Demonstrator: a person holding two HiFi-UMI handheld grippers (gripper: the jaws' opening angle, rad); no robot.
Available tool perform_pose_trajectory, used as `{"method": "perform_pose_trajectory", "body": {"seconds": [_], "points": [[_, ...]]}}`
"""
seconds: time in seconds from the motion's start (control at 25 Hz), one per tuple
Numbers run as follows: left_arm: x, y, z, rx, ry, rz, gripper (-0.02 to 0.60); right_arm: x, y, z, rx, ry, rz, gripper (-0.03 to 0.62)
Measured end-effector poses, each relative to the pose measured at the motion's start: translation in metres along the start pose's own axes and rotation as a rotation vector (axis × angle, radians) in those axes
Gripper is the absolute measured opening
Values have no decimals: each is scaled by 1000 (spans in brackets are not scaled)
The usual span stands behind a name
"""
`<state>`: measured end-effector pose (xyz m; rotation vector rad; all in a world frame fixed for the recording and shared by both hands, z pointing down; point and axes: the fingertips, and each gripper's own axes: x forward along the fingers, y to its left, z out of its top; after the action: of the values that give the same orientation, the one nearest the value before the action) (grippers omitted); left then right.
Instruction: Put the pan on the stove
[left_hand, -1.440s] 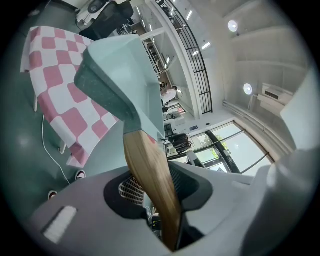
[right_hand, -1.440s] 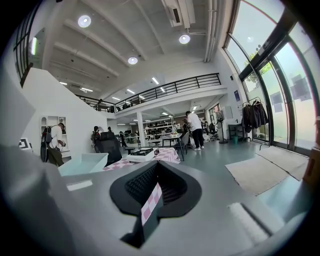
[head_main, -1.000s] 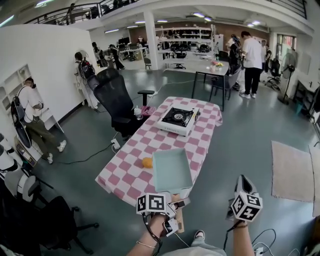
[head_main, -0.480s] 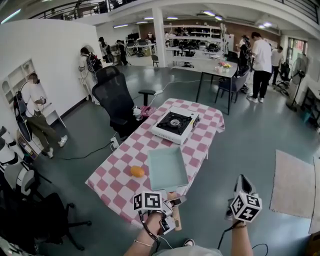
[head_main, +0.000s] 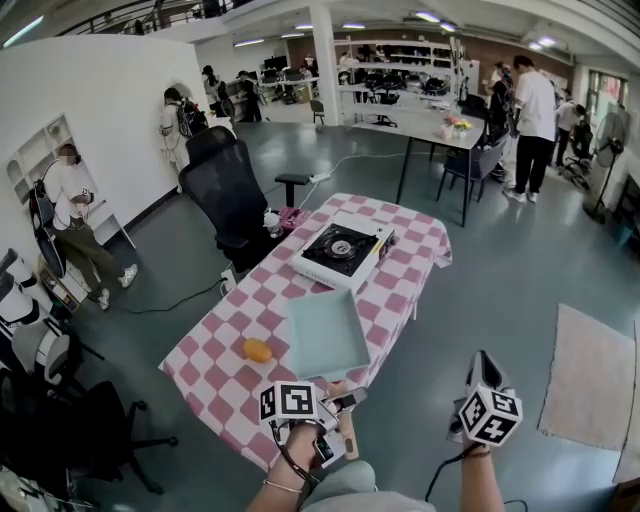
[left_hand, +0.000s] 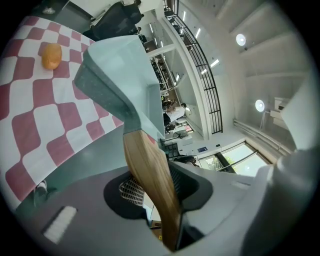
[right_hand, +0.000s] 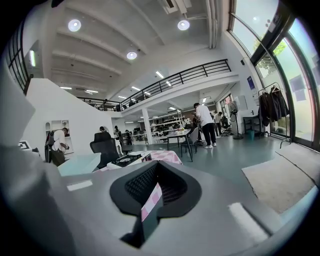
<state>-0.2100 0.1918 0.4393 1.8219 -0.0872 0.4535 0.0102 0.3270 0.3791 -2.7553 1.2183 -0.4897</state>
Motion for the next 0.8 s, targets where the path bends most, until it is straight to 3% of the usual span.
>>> {"method": "perform_pose_trajectory", "body": {"seconds": [0.4, 0.8], "points": [[46, 0, 31, -6, -5, 19, 118, 46, -32, -2, 14, 27, -10, 9], [113, -14, 113, -22, -41, 2, 118, 155, -48, 39, -11, 26, 26, 9]]}}
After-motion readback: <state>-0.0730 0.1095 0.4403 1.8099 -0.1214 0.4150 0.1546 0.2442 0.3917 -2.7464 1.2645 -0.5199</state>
